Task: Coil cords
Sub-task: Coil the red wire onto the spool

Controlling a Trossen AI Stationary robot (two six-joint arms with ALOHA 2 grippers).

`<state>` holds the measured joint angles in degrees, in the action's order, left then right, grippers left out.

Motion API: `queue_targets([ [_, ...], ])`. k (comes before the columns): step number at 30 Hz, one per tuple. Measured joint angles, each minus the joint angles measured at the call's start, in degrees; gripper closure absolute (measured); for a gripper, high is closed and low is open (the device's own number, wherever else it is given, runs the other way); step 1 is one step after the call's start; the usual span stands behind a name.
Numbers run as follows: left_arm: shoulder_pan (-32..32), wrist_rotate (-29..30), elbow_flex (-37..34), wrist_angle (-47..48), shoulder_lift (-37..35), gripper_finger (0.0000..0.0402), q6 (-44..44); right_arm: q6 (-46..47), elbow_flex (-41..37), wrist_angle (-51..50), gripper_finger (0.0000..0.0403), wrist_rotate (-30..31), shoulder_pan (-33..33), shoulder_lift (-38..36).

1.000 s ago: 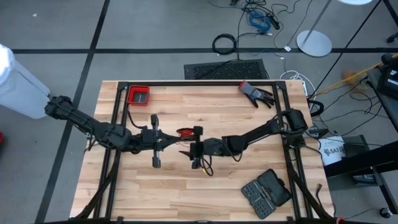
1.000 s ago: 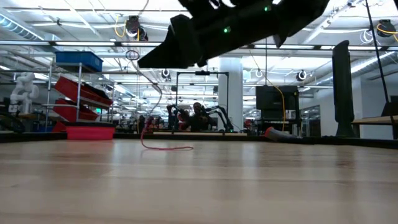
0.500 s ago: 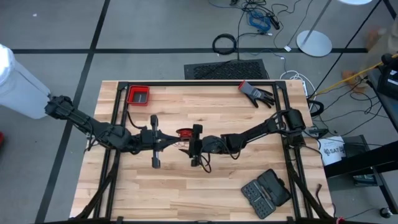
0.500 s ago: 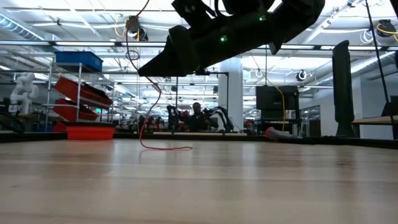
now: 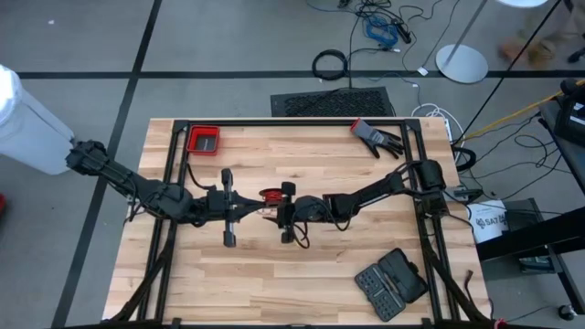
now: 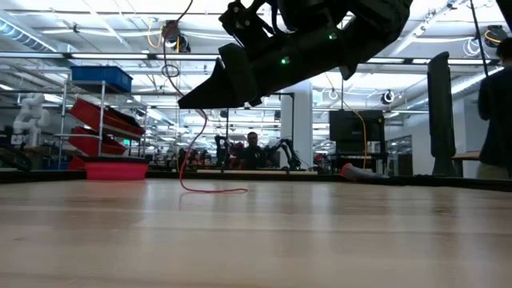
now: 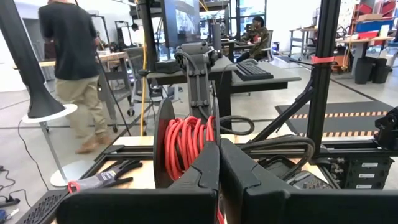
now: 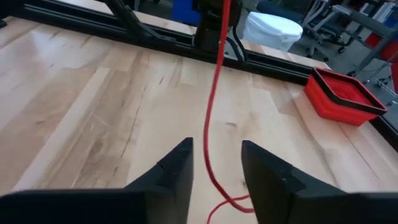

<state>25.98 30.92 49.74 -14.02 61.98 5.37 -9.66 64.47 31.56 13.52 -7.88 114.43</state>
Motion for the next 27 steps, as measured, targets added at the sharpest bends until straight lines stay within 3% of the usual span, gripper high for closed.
queue_targets([
  [11, 0.0, 0.0, 0.0, 0.0, 0.0, 0.0401, 0.0, -0.1, 0.0, -0.6, 0.0388, -0.2, 0.0, 0.0],
  [15, 0.0, 0.0, 0.0, 0.6, 0.0, 0.0401, 0.1, -0.2, 0.0, -2.0, 0.0399, -0.2, 0.0, -0.2],
  [21, 0.0, 0.0, 0.0, 5.9, -1.1, 0.0401, -0.1, 1.5, 0.0, -16.5, 0.0402, -0.2, -0.6, -4.6],
  [27, 0.5, -0.4, 0.0, 10.4, -3.1, 0.0401, -1.9, 4.1, 0.0, -32.5, 0.0402, 1.7, -2.9, -13.5],
])
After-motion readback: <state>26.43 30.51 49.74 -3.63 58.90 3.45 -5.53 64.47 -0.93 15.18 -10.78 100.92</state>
